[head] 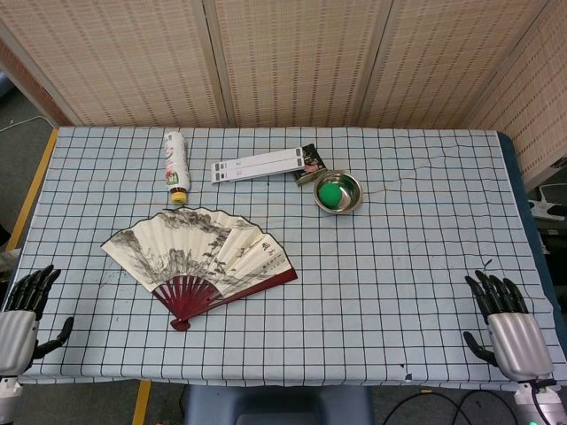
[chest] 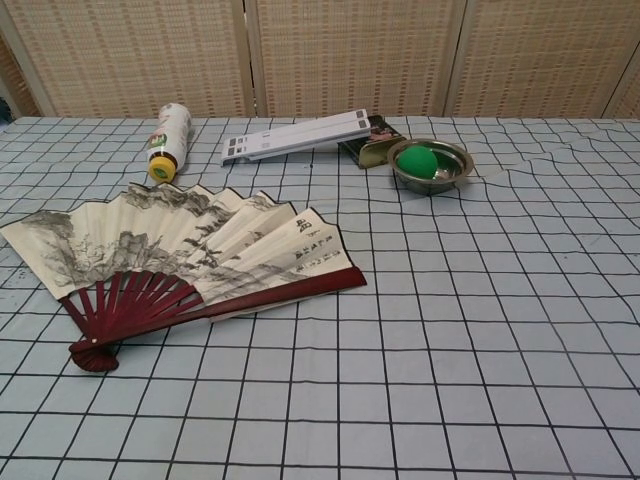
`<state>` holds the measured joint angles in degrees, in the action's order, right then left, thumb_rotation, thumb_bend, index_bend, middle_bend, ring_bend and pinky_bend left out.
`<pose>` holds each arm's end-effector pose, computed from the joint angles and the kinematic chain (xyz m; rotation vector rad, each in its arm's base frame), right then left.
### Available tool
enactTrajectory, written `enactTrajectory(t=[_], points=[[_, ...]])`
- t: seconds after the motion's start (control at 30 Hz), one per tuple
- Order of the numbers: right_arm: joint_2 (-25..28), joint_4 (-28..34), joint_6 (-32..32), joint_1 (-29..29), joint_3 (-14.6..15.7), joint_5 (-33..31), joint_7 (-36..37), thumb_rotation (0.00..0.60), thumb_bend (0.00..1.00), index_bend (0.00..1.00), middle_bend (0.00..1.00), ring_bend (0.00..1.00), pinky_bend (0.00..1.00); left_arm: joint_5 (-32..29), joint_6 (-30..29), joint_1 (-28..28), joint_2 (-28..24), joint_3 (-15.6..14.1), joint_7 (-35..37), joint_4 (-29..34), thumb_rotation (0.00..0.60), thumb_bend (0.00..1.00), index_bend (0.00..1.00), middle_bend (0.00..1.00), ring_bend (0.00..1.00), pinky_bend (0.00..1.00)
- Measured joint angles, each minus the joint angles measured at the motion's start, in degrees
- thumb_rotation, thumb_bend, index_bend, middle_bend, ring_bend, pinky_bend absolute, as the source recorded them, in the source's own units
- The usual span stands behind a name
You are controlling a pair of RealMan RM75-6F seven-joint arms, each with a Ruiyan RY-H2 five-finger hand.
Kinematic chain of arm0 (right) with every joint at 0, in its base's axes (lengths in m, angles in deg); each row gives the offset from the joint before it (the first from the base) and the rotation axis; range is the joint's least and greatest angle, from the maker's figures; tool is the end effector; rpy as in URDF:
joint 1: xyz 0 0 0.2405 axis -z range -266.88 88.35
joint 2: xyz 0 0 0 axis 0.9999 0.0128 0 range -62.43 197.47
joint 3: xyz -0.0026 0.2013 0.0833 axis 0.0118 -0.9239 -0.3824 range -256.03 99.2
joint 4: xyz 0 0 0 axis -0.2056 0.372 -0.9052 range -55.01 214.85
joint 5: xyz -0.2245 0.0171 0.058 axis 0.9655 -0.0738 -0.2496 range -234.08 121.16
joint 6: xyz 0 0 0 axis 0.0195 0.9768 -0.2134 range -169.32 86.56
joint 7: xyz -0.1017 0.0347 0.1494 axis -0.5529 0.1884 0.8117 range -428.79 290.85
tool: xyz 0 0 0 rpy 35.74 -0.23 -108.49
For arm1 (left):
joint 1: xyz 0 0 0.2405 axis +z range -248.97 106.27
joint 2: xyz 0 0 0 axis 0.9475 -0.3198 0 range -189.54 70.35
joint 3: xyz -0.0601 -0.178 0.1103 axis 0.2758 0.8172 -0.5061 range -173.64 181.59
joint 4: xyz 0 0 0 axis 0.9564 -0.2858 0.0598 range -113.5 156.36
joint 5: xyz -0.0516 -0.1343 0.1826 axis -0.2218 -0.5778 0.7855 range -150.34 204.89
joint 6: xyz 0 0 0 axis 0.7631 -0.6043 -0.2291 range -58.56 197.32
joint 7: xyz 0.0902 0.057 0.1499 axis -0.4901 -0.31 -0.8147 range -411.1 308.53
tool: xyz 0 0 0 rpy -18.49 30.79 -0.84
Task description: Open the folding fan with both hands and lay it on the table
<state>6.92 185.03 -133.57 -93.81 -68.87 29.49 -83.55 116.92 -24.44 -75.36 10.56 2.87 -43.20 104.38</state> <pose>-0.2593 -0.1653 0.1083 1.4562 -0.9074 0.7454 -0.2934 0.2004 0.1153 -1.3609 -0.8856 -1.0473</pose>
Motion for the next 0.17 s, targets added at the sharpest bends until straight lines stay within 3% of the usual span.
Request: enactTrajectory(t=[0.17], points=[[-0.04,-3.31,-2.6,2.4,-1.26,-0.04,1.83,0.6,0.21,0.0,0.0,0.0,0.0,3.5,-2.5,1.66,0.11,-1.17,-5.21,-1.41,0.6,0.41,0.0,0.0,0.0,0.06]])
